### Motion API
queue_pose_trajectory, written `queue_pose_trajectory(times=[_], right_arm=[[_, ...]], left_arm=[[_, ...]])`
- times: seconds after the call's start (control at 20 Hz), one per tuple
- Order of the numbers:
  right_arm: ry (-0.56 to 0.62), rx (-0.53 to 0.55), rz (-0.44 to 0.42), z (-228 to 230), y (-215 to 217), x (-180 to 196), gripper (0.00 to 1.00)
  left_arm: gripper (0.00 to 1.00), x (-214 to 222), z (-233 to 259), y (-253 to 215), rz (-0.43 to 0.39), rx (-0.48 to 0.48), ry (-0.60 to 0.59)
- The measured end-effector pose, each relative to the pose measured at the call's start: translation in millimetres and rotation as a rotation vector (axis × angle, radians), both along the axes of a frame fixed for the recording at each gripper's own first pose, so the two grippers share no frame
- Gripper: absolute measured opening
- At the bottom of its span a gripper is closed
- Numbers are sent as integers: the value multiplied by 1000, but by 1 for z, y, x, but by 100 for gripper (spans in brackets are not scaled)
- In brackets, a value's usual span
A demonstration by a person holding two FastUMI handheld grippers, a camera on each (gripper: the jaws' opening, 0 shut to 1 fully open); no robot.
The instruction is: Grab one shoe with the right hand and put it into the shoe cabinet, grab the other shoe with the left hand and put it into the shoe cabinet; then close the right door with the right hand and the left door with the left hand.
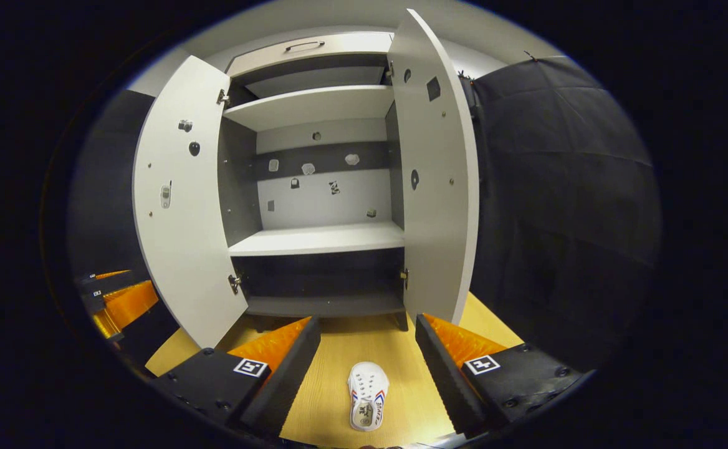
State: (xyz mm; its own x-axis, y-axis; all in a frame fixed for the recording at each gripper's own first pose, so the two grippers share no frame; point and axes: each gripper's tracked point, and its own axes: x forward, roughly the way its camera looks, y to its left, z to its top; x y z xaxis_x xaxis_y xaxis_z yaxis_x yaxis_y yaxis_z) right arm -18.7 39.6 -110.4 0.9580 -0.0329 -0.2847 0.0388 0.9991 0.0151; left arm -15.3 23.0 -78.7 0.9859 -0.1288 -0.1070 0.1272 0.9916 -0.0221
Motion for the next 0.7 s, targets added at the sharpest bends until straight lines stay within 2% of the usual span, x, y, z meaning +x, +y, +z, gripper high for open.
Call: queue_pose_trajectory(times=[0.3,0.7], right_arm=[[238,12,35,-98,13,-2,99],[512,94,95,-219,31,-16,99]], left_arm=[[95,-5,-40,5,-3,-10,98],[95,-5,-89,13,2,-19,237]])
